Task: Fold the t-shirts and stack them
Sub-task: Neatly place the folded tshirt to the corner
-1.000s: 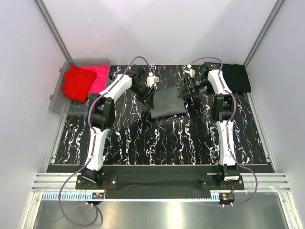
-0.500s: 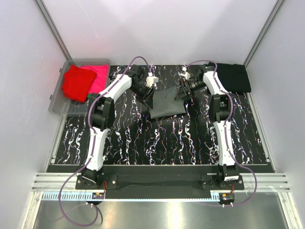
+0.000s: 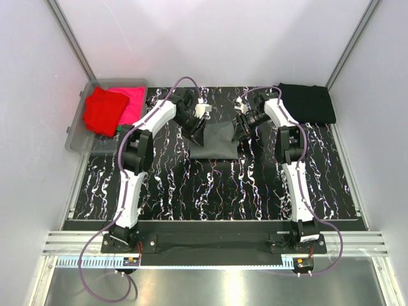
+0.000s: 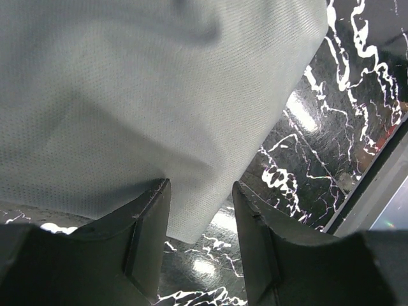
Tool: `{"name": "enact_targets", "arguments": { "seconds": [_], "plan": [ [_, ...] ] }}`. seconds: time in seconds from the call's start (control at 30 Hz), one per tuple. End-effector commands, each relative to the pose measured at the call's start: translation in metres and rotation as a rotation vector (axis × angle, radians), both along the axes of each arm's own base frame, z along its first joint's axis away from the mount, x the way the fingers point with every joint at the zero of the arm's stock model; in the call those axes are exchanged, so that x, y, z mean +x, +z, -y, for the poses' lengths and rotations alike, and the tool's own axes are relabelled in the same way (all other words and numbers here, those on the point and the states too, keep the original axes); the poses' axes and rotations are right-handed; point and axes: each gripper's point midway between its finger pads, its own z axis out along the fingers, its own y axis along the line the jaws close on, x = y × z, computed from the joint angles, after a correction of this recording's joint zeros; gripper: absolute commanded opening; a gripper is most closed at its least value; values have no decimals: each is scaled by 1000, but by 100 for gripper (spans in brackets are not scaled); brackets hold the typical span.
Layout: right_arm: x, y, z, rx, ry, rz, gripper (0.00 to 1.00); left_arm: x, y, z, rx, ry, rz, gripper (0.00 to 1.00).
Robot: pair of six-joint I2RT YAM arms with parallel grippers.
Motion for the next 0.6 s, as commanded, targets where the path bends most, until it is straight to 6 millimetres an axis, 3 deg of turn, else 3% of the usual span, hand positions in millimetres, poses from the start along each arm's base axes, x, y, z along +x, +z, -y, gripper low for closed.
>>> {"name": "enact_targets", "arguments": {
  "seconds": [0.0, 0.1, 0.13, 0.23, 0.33, 0.57],
  "plan": [
    [12, 32, -6, 25, 25, 130, 39, 8, 21, -13, -7, 16, 59, 48],
    [10, 41, -15, 48, 39, 144, 45, 13, 20, -25, 18, 35, 75, 47],
    [8, 39, -17, 50, 36, 132, 55, 15, 20, -29, 35, 40, 84, 47],
    [6, 34, -26, 57, 25, 92, 63, 13, 22, -38, 53, 43, 92, 47],
    [7, 26, -32, 59, 12, 67, 65, 8, 21, -46, 59, 54, 75, 47],
    [3, 20, -43, 90, -15, -1, 58, -9, -4, -58, 107, 34, 10, 46]
  ]
}}
